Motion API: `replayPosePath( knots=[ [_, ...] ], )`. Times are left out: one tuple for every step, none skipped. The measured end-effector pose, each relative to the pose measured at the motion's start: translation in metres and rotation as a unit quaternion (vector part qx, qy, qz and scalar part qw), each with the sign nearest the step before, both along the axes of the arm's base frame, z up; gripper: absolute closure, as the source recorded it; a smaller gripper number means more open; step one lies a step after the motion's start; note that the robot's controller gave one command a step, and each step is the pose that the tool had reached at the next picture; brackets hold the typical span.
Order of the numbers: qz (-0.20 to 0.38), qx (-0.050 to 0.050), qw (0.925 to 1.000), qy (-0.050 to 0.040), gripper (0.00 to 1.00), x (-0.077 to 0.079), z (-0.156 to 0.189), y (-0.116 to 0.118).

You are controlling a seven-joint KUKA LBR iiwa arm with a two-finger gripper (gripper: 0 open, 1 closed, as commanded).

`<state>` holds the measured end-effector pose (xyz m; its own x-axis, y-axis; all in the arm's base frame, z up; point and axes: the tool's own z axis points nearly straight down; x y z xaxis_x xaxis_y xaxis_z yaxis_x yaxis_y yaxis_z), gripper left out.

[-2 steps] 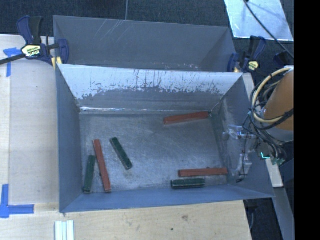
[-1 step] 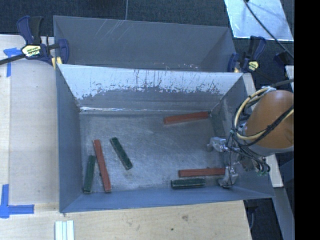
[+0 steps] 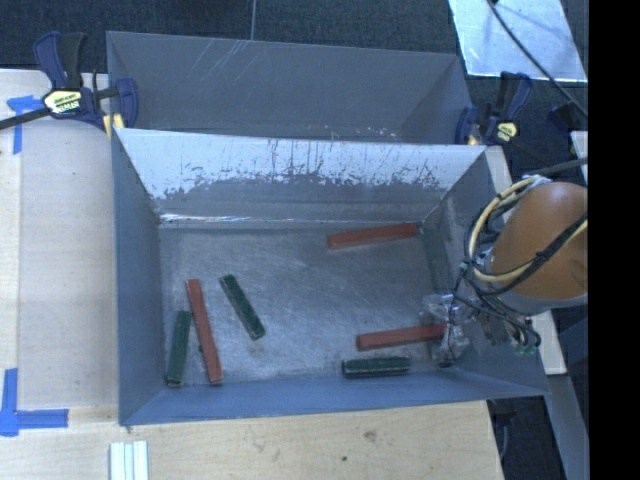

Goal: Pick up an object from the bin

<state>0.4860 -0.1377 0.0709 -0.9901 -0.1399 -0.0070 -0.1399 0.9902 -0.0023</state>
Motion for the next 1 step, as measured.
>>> replayPosePath(
  knots=[
    [-0.011,-0.001,0.9999,-0.0027,1.00,0.0170,0.2084,0.0037]
  ],
)
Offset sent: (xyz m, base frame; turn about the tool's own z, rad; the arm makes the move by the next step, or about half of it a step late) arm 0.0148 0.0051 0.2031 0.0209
